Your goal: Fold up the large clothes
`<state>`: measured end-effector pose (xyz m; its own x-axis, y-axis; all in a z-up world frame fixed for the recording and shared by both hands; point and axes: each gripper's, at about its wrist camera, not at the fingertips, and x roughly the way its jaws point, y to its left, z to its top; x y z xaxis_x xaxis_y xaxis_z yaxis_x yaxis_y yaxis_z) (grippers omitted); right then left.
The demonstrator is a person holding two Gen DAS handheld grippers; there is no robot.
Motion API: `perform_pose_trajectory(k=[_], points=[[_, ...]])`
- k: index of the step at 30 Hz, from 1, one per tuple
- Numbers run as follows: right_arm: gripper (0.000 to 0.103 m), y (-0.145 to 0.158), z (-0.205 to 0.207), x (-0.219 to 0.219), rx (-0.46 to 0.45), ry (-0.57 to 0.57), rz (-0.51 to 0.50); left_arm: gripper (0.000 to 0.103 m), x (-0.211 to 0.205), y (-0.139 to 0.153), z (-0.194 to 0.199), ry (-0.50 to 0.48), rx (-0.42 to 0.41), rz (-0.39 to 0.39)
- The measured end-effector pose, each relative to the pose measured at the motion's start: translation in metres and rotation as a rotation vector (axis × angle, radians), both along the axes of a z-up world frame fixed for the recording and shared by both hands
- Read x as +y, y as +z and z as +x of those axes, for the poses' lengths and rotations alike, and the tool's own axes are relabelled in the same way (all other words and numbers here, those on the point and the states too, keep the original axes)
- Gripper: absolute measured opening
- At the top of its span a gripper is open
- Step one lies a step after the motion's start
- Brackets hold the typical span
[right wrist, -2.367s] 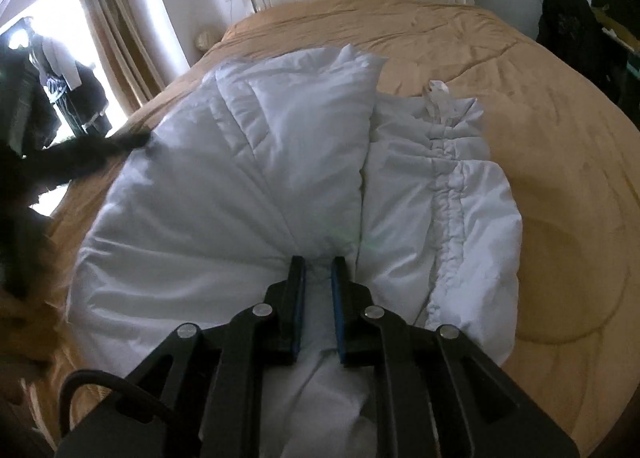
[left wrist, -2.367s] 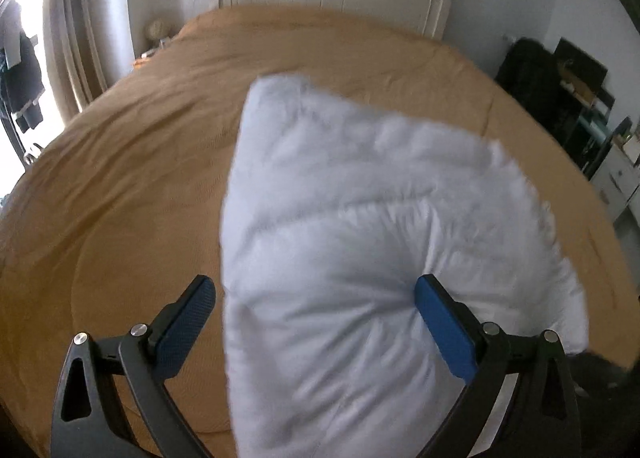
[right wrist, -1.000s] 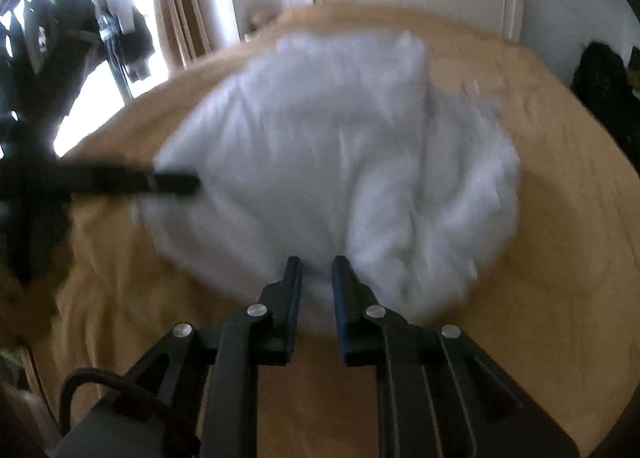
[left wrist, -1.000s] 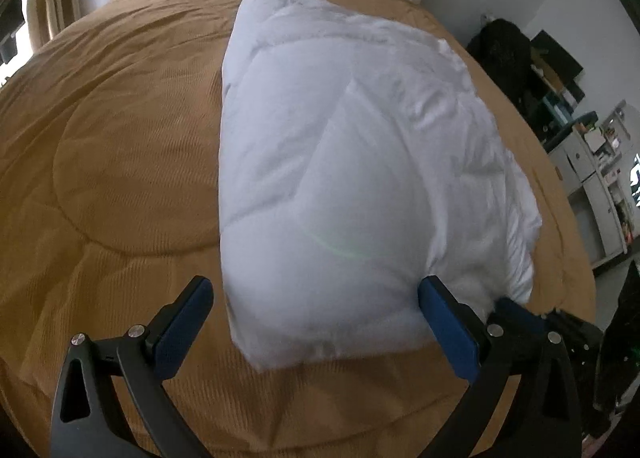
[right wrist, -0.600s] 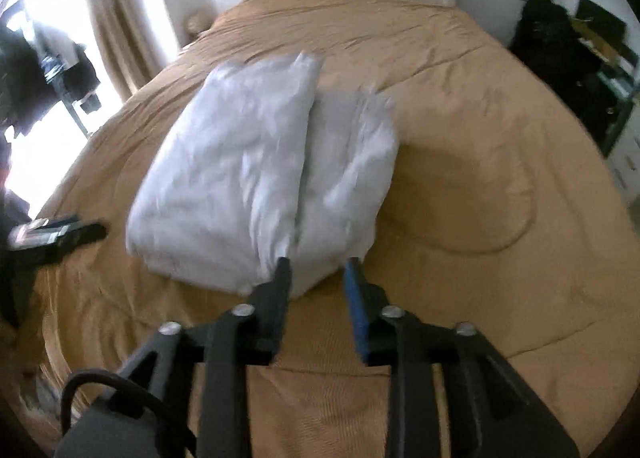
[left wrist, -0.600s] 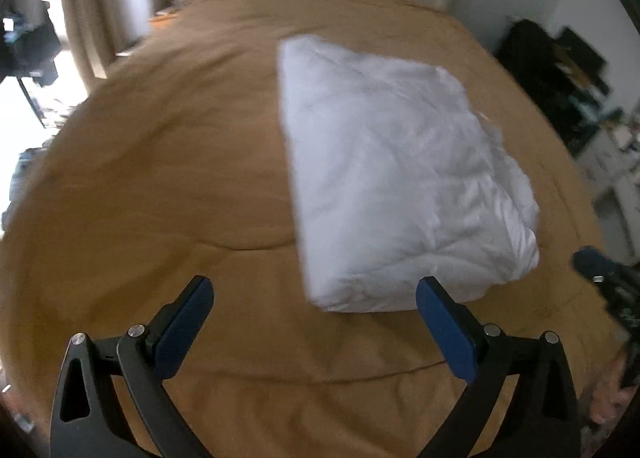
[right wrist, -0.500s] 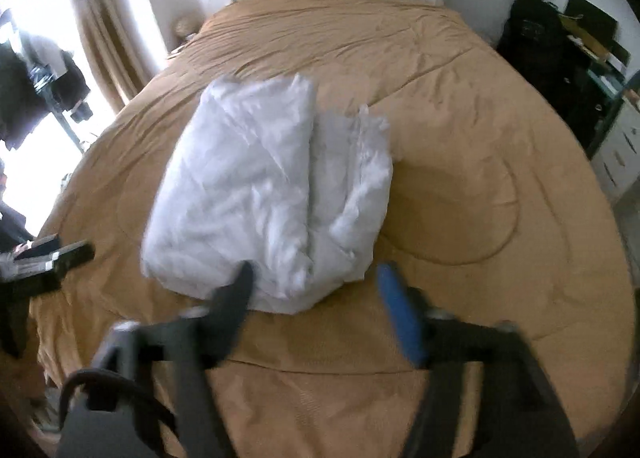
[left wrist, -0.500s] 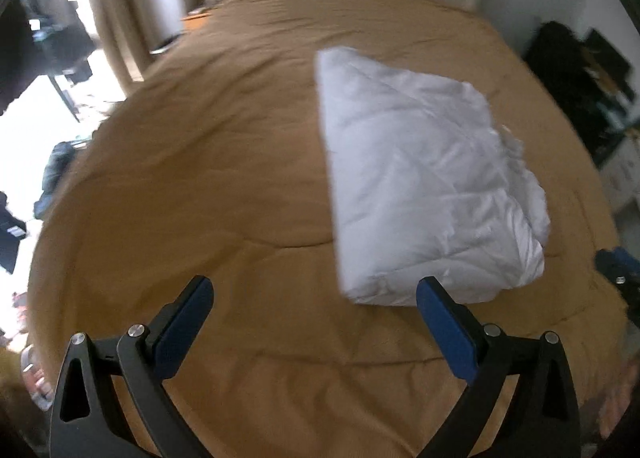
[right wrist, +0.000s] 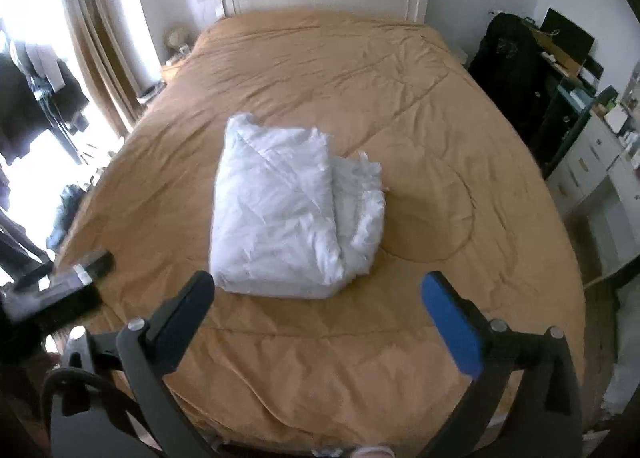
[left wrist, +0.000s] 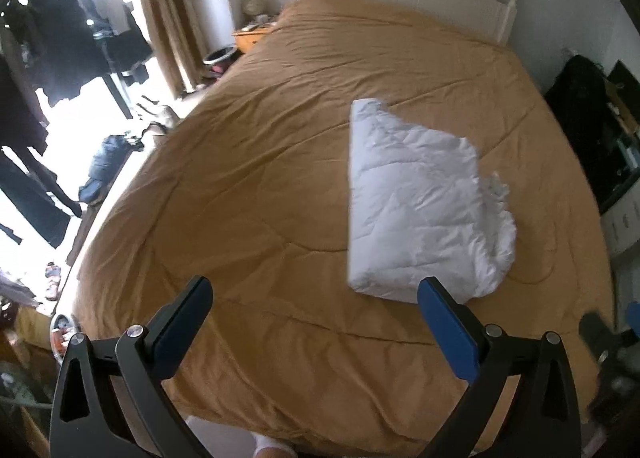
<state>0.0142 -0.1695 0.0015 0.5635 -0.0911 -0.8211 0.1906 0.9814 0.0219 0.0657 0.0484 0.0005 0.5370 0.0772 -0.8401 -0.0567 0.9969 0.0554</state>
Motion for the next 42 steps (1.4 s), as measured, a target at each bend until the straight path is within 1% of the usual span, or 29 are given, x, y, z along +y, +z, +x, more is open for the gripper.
perform_pose_trajectory(k=[1,3,8,11,14,19,26,31,42], points=[[0.103,-0.006,-0.004,0.002,0.023,-0.008,-0.027,0.102,0.001,0.001,-0.003,0.009,-0.005,0.011],[0.103,-0.017,-0.009,0.005,0.049,-0.002,-0.043,0.102,0.003,0.001,-0.009,0.021,-0.016,0.019],[0.103,-0.036,-0.011,0.012,0.094,0.032,-0.042,0.102,0.002,-0.002,-0.013,0.011,-0.024,0.007],[0.103,-0.038,-0.008,0.014,0.092,0.035,-0.064,0.102,-0.001,-0.001,-0.016,-0.005,-0.04,-0.002],[0.103,-0.043,-0.007,0.014,0.113,0.03,-0.057,0.102,-0.003,-0.002,-0.017,-0.004,-0.053,-0.003],[0.103,-0.045,-0.009,0.015,0.118,0.012,-0.05,0.102,-0.001,-0.011,-0.012,-0.018,-0.012,-0.055],[0.103,-0.046,-0.009,0.018,0.127,0.021,-0.054,0.102,-0.005,-0.014,-0.012,-0.038,-0.005,-0.048],[0.103,-0.046,-0.01,0.016,0.127,0.019,-0.051,0.102,-0.008,-0.018,-0.011,-0.045,0.016,-0.051],[0.103,-0.049,-0.014,0.018,0.135,0.003,-0.04,0.102,-0.005,-0.023,-0.008,-0.044,0.041,-0.055]])
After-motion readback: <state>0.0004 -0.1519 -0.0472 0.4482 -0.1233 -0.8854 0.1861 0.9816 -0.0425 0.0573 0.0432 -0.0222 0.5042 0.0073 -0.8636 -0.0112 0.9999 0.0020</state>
